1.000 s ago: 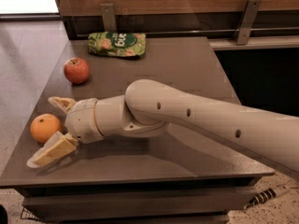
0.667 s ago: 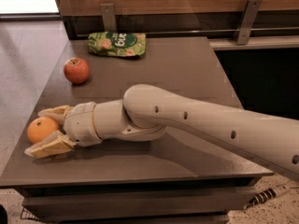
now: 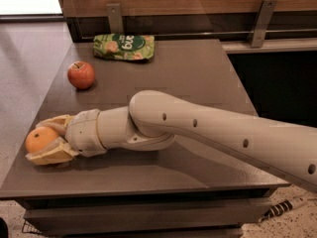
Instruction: Move orange near green rice chip bag
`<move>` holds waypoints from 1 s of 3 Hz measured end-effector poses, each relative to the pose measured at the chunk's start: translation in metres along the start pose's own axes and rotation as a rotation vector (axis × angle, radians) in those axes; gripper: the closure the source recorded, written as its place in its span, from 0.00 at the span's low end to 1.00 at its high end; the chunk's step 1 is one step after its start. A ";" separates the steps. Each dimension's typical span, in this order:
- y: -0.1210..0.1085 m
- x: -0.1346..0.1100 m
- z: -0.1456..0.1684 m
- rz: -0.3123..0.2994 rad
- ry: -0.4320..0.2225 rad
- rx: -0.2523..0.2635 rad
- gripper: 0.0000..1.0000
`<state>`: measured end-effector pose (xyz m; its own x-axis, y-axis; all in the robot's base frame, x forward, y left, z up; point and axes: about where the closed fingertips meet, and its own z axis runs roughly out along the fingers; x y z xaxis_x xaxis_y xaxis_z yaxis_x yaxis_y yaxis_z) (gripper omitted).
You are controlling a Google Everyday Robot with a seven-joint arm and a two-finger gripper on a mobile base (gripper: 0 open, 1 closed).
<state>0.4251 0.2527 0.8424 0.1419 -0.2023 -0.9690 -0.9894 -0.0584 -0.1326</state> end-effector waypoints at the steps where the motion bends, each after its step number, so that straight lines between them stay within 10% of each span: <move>1: 0.001 -0.001 0.001 -0.002 0.000 -0.002 1.00; 3: -0.037 -0.038 -0.057 -0.002 -0.042 0.136 1.00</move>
Offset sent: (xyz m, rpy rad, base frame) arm 0.0057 -0.0080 0.0067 0.0328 0.0026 -0.0481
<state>0.4583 0.2073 0.8963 0.1458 -0.1612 -0.9761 -0.9844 0.0749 -0.1594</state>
